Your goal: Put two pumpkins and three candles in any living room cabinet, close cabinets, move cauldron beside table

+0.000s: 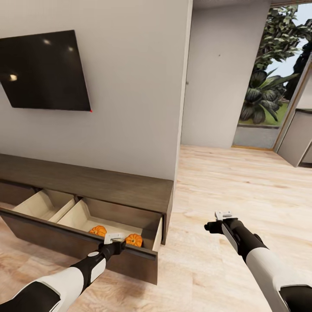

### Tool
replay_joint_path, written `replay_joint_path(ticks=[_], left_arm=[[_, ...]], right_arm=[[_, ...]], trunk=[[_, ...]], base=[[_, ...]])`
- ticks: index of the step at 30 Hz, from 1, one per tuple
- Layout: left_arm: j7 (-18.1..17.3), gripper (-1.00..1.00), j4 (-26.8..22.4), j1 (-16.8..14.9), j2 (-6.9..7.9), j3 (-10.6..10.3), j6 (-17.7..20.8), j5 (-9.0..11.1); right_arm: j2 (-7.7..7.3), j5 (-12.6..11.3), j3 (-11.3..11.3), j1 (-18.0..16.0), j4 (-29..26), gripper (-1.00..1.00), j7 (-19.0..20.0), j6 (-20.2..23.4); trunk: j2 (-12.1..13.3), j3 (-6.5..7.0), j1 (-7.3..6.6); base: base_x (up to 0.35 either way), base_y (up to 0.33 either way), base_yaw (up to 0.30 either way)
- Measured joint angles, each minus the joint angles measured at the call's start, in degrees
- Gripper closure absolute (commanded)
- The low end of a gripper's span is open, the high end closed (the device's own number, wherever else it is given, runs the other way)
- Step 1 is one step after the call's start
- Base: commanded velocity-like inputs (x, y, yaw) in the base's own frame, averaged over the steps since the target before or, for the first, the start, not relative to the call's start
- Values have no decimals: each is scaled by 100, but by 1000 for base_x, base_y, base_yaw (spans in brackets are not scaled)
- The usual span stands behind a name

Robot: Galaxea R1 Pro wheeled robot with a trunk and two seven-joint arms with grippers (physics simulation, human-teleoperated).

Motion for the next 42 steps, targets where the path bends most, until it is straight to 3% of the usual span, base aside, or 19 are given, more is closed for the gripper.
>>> replay_joint_path(ticks=[10, 27, 30, 42], left_arm=[[3, -100, 81, 2, 9, 9, -332, 19], [4, -100, 130, 37, 24, 9, -375, 20], [6, -100, 130, 41, 113, 10, -419, 25], [6, -100, 128, 42, 141, 9, -425, 28]], right_arm=[[0, -3, -4, 15, 19, -100, 69, -251], [-1, -8, -9, 16, 19, -100, 222, -285], [-1, -8, -9, 16, 19, -100, 227, -287], [-1, -23, -15, 16, 19, -100, 229, -293]], trunk=[[-401, -84, 220], [-1083, -227, 593], [-1203, -252, 659], [-1685, -353, 923]], base=[[0, 0, 0], [0, 0, 0], [0, 0, 0], [0, 0, 0]])
